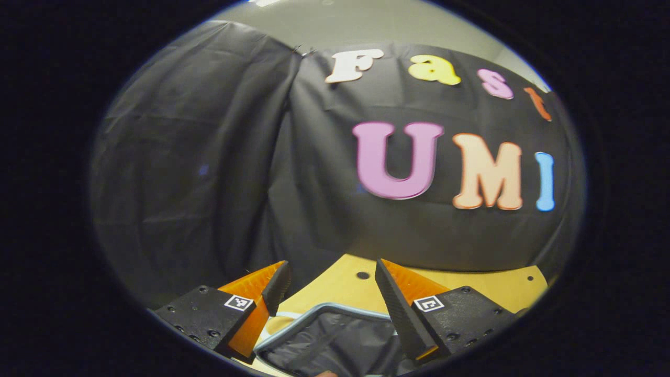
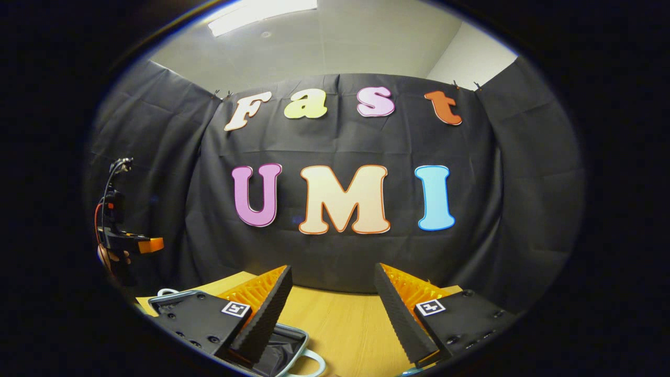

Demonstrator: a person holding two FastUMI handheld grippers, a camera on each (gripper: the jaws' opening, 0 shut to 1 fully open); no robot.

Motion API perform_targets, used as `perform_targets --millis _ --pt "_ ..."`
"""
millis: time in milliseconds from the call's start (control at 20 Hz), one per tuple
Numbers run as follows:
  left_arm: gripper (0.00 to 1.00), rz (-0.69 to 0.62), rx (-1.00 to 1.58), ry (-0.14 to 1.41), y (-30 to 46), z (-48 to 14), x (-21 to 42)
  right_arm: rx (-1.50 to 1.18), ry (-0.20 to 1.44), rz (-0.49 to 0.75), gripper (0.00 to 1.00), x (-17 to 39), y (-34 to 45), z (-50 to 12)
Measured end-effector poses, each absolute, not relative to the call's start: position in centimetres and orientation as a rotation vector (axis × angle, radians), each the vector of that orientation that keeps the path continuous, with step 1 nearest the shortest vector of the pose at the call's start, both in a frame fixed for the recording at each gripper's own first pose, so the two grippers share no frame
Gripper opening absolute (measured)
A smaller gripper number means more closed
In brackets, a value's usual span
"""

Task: First open the suitcase, pack the skin care products into it, and then close the suitcase.

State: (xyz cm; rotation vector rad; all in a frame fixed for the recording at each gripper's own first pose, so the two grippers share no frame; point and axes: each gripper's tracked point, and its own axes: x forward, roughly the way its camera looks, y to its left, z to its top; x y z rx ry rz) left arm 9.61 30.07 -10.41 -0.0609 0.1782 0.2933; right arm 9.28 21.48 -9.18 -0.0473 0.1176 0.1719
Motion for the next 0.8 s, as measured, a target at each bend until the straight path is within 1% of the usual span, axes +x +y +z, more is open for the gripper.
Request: perform_targets --millis 150,200,250,300,500,600,650,700,800 --pt "0.94 0.17 -0.029 0.145 22.4 -7.6 9.0 -0.033 0.074 0.15 0.98 9.4 18.6 -7.2" --pt "0.95 0.133 -0.022 0.135 19.9 -7.0 9.3 -0.029 0.061 0.141 0.99 9.3 17.6 -6.8" --pt "0.94 0.094 -0.023 0.128 17.3 -6.4 9.0 -0.027 0.051 0.132 0.98 9.3 16.6 -6.3" --pt "0.94 0.052 -0.025 0.123 14.9 -6.2 8.9 -0.026 0.04 0.127 1.0 9.2 15.9 -5.8" --pt "0.95 -0.08 -0.043 0.129 6.0 -5.6 9.0 -0.029 -0.003 0.11 0.98 8.5 13.6 -4.1" --pt "0.94 -0.117 -0.036 0.129 3.3 -5.3 9.2 -0.039 -0.017 0.105 0.98 8.2 12.8 -3.6" --pt "0.94 -0.13 -0.034 0.123 2.5 -5.0 9.3 -0.041 -0.024 0.101 1.0 8.0 12.3 -3.3" --pt "0.94 -0.139 -0.033 0.115 2.1 -4.6 9.5 -0.04 -0.027 0.099 0.98 7.9 11.9 -3.3" --pt "0.94 -0.142 -0.031 0.123 1.5 -4.8 9.4 -0.039 -0.03 0.095 0.98 7.8 11.3 -3.1"
